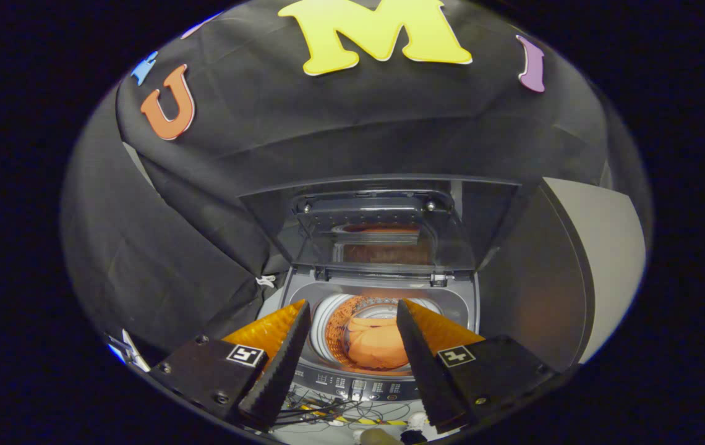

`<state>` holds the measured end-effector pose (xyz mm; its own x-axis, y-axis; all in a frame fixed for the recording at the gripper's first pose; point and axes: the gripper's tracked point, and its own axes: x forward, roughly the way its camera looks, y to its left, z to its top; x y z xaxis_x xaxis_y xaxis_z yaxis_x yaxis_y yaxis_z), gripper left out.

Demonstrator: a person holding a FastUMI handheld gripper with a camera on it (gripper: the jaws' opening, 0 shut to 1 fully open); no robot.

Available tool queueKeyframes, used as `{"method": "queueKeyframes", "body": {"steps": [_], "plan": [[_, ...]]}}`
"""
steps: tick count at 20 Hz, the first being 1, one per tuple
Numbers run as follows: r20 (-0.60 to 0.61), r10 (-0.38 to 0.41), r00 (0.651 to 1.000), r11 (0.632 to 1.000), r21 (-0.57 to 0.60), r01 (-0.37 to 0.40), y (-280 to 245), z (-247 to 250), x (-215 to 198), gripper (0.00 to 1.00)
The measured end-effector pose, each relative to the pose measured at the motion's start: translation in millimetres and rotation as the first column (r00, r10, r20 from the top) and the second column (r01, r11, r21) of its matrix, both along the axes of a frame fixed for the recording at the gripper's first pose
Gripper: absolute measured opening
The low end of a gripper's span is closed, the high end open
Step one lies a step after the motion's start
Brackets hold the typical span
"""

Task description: Put the clothes into the washing machine and then close the washing machine lid.

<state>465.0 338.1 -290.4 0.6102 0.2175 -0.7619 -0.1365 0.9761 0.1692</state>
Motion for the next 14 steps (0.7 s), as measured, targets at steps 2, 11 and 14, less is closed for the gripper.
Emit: {"method": "queueKeyframes", "body": {"steps": [2, 11, 14], "plan": [[0.002, -0.007, 1.000, 1.000, 0.008, 0.007, -1.9, 3.7, -7.9, 0.87], [0.109, -0.104, 0.989, 0.994, -0.012, 0.106, -15.8, 72.5, -38.2, 0.88], [0.173, -0.115, 0.978, 0.993, -0.013, 0.119, -16.0, 104.9, -22.5, 0.88]]}}
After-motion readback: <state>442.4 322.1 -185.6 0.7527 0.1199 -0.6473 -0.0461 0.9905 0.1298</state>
